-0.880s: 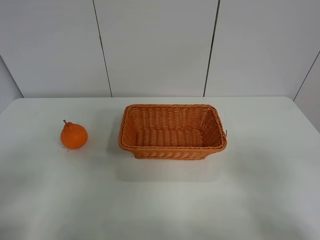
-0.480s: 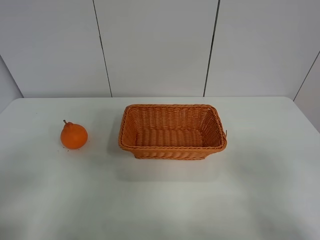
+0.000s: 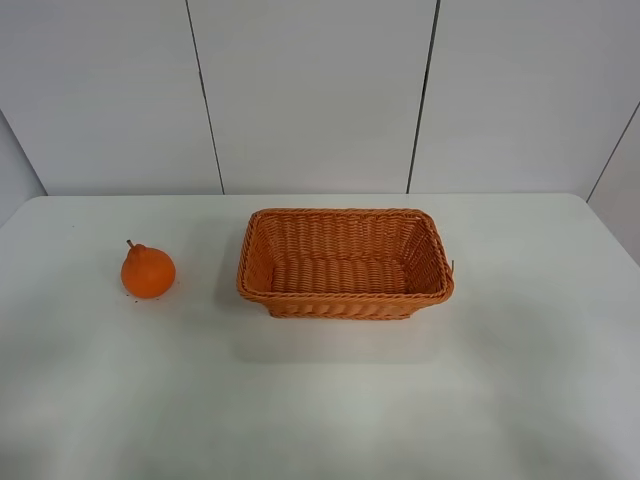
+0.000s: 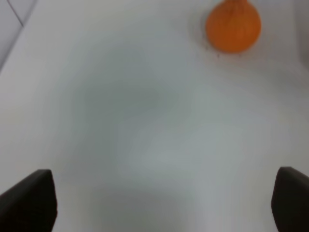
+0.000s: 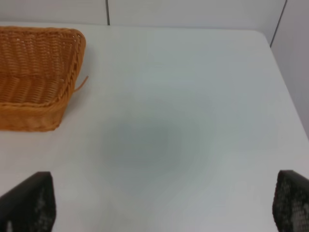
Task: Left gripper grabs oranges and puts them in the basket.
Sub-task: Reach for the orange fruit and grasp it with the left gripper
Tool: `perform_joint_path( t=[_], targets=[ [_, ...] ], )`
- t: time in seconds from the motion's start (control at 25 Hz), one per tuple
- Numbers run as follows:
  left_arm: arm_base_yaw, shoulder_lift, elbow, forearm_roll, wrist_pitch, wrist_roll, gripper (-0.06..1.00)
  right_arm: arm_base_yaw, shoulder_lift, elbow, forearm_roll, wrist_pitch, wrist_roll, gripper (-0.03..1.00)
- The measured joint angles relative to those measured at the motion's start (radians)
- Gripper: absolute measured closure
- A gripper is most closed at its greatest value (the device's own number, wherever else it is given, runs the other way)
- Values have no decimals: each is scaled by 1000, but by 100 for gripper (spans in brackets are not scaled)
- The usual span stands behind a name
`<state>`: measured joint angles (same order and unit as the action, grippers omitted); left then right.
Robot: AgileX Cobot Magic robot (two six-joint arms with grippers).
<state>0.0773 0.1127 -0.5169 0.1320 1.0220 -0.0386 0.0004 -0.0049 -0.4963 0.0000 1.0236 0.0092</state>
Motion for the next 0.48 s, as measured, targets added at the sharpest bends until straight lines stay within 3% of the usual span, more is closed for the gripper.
perform_joint_path(
  t=[0.24,0.48],
  targets=[
    [0,198,0,-88,-125,12,-5,0,0,0,0,0,0,27],
    [0,443,-26,-183,-235,94,-5,0,0,0,0,0,0,27]
  ],
)
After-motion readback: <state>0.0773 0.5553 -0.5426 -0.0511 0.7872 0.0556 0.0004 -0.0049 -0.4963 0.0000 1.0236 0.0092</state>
